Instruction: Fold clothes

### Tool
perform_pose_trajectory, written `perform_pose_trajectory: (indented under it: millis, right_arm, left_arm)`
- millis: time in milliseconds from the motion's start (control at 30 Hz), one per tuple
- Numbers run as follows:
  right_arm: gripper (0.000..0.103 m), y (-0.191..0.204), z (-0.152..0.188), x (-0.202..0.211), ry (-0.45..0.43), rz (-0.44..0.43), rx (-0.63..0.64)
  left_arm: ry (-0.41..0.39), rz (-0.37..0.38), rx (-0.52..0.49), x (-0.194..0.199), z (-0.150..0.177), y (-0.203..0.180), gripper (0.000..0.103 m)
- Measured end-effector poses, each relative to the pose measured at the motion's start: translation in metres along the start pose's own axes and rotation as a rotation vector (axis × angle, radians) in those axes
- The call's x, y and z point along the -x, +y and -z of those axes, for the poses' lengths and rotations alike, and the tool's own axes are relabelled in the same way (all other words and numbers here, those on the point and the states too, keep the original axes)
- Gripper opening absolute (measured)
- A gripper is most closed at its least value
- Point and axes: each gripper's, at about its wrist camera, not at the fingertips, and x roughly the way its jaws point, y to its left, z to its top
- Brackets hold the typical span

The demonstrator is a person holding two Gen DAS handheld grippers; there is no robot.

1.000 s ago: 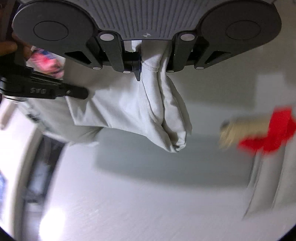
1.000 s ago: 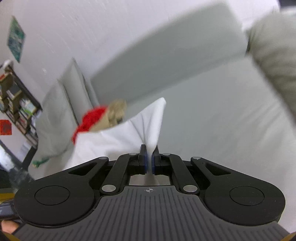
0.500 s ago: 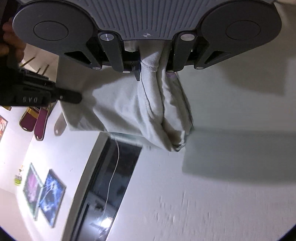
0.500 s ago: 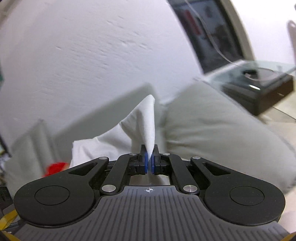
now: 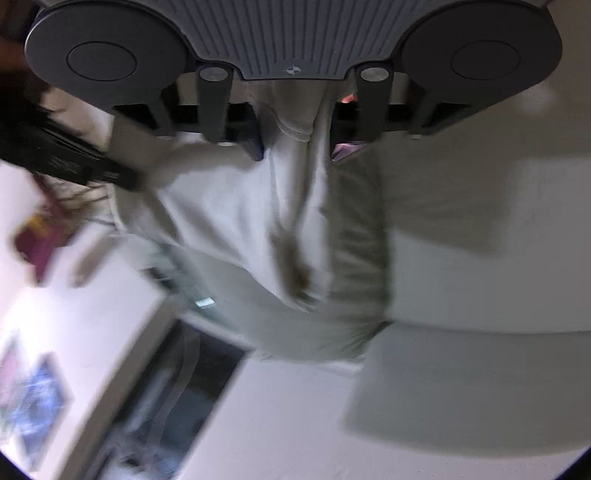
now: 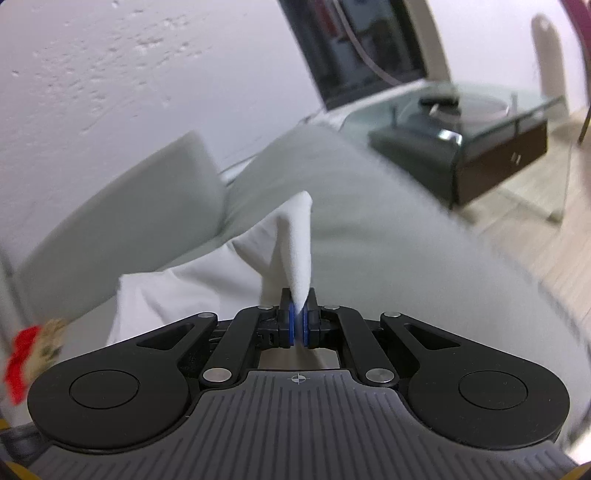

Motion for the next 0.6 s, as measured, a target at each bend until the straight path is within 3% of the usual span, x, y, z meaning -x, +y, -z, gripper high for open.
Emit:
perform_pose_trajectory:
  millis: [33,100,133,200,267,300,333,400,500,600]
  right_arm:
    - [0.018,-0.001,-0.003,-0.008,-0.014,0.035,0.024]
    - [0.040,-0.006,-0.010,-0.022,0.010,0.146,0.112]
    - [0.041,-0.013,-0.009,-0.017,0.014,0.155,0.113]
    - [0.047,-0.027,-0.004,0.001,0.019,0.152,0.093]
    - [0.048,-0.042,0.005,0.026,0.020,0.130,0.052]
    - [0.046,-0.044,0.011,0.039,0.026,0.115,0.044]
    - [0.044,-0.041,0.021,0.054,0.031,0.092,0.051]
    - [0.022,-0.026,0.038,0.067,0.064,0.021,0.123]
    - [0.014,-0.001,0.066,0.060,0.189,-0.068,0.234]
    - [0.010,0.004,0.089,0.043,0.306,0.038,0.258]
  left_arm:
    - [-0.003,-0.068,-0.004,0.002,-0.002,0.001,0.040]
    - [-0.009,-0.132,-0.010,0.013,0.004,0.012,0.041]
    - [-0.012,-0.159,-0.014,0.019,0.007,0.017,0.042]
    - [-0.017,-0.115,-0.039,0.035,0.023,0.023,0.038]
    - [-0.023,-0.070,-0.066,0.052,0.040,0.029,0.026]
    - [-0.029,-0.037,-0.099,0.057,0.049,0.026,0.015]
    - [-0.022,-0.035,-0.145,0.053,0.054,0.020,0.014]
    - [-0.006,-0.032,-0.236,0.045,0.064,0.008,0.014]
    - [0.053,-0.082,-0.306,0.038,0.073,0.000,0.014]
    - [0.127,-0.154,-0.346,0.034,0.080,-0.005,0.019]
